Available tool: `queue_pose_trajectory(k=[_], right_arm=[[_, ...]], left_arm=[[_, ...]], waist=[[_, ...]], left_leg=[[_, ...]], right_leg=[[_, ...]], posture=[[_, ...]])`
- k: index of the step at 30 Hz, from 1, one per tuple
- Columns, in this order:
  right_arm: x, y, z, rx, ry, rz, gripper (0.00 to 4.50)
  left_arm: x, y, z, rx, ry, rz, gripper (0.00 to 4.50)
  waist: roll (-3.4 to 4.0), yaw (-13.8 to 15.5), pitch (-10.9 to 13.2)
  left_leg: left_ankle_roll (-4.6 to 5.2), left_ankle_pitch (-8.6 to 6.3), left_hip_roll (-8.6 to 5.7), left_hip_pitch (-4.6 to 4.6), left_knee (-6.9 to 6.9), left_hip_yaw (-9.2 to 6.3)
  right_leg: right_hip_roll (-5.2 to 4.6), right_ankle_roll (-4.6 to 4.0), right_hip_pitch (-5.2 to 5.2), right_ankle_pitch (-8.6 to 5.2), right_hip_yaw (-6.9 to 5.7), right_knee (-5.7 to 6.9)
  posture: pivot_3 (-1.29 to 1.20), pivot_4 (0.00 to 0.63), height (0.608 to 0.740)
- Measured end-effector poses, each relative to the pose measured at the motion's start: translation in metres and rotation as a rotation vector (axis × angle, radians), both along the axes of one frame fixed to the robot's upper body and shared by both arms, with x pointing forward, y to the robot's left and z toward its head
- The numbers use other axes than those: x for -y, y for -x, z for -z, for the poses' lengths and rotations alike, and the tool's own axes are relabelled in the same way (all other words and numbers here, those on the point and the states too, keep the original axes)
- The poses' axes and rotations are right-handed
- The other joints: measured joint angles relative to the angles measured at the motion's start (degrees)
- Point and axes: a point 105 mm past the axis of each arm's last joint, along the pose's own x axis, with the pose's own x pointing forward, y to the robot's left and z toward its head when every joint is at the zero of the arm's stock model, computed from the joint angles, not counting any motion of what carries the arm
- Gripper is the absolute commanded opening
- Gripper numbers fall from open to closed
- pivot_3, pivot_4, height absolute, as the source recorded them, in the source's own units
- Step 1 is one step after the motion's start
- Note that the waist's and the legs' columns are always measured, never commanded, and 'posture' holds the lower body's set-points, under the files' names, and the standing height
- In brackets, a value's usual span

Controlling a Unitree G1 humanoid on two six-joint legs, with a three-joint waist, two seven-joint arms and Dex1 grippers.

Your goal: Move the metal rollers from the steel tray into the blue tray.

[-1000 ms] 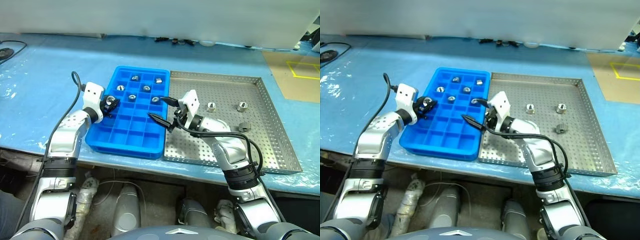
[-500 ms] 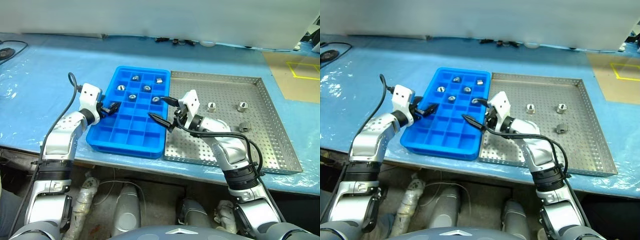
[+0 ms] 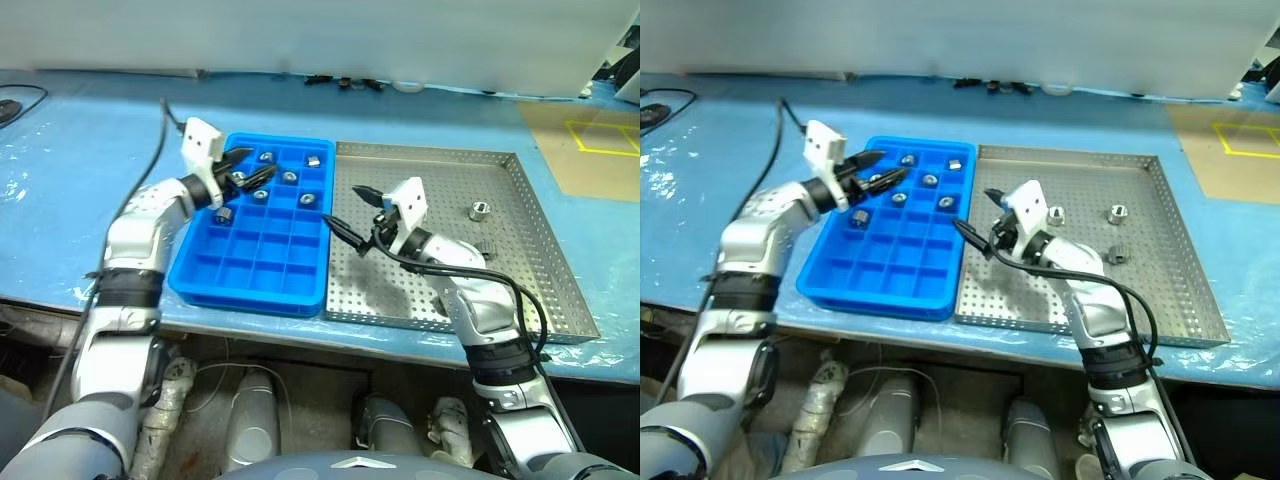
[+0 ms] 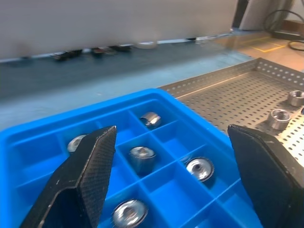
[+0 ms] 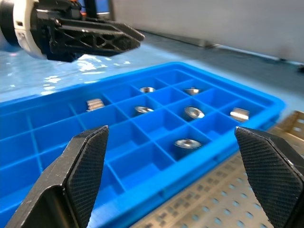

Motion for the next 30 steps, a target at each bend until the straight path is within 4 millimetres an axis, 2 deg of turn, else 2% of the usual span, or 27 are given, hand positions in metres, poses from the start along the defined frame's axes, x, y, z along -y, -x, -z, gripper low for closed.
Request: queue_pose_trajectory(k=[2,3,6,10,12,17,20,24,28,30], right_arm=[[0.003,0.002,-0.001,0.01,0.001,0.023,4.5],[0.01,0.004,-0.001,0.019,-0.002,0.058,4.5],[0.02,0.007,-0.003,0.031,-0.002,0.114,4.5],[0.035,0.014,-0.005,0.049,-0.011,0.208,4.5],[0.041,0.02,-0.005,0.055,-0.013,0.251,4.5],[0.051,0.031,-0.005,0.061,-0.013,0.334,4.5],[0.057,0.039,-0.001,0.052,-0.016,0.391,4.5],[0.057,0.051,0.005,0.026,-0.011,0.405,4.5],[0.059,0.057,0.012,-0.004,-0.011,0.427,4.5],[0.063,0.058,0.011,0.002,-0.014,0.468,4.5]], left_arm=[[0.012,-0.007,0.003,-0.011,-0.003,0.025,4.49],[0.024,-0.013,0.003,-0.02,0.003,0.044,4.49],[0.041,-0.023,0.002,-0.018,0.0,0.067,4.49],[0.076,-0.029,0.006,-0.016,-0.046,0.137,4.49],[0.1,-0.027,0.01,-0.017,-0.082,0.186,4.49],[0.142,-0.015,0.014,0.0,-0.164,0.296,4.49],[0.173,0.01,0.019,0.01,-0.202,0.502,4.49],[0.181,0.024,0.027,0.027,-0.286,0.628,4.49],[0.183,0.028,0.036,0.035,-0.361,0.653,4.49],[0.182,0.028,0.048,0.006,-0.402,0.648,4.49]], waist=[[0.0,-0.96,0.0],[0.0,-1.26,0.0],[-0.01,-2.47,0.0],[-0.01,-4.22,0.0],[0.0,-4.63,0.0],[-0.01,-6.79,0.0],[0.0,-7.71,0.0],[0.01,-9.91,-0.01],[0.03,-10.84,-0.02],[0.04,-11.27,-0.02]], left_leg=[[0.05,0.03,0.0,0.01,0.0,0.0],[0.09,0.05,-0.01,0.02,-0.01,0.0],[0.17,0.09,-0.03,0.08,-0.02,0.0],[0.21,0.08,-0.06,0.13,-0.03,0.01],[0.28,0.06,-0.06,0.17,-0.03,0.01],[0.44,-0.01,-0.06,0.43,-0.06,0.04],[0.63,-0.12,-0.07,0.85,-0.18,0.13],[1.0,-0.34,-0.08,1.1,-0.21,0.25],[1.19,-0.46,-0.08,1.17,-0.18,0.32],[1.27,-0.5,-0.09,1.19,-0.16,0.34]], right_leg=[[0.01,0.02,0.02,0.01,0.02,-0.02],[0.01,0.03,0.03,0.02,0.01,-0.02],[0.01,0.04,0.1,0.03,0.02,-0.05],[0.0,0.05,0.23,0.03,0.03,-0.12],[0.0,0.06,0.29,0.04,0.04,-0.17],[0.0,0.06,0.57,0.04,0.09,-0.35],[0.0,-0.15,0.91,-0.09,0.18,-0.59],[0.02,-0.16,1.13,-0.09,0.33,-0.83],[0.02,-0.16,1.24,-0.09,0.38,-0.96],[0.01,-0.16,1.31,-0.09,0.39,-1.03]], posture=[[-0.09,0.15,0.74],[-0.13,0.15,0.74],[-0.22,0.15,0.74],[-0.31,0.15,0.74],[-0.36,0.15,0.74],[-0.47,0.15,0.74],[-0.52,0.15,0.74],[-0.57,0.15,0.74],[-0.59,0.15,0.74],[-0.6,0.15,0.74]])
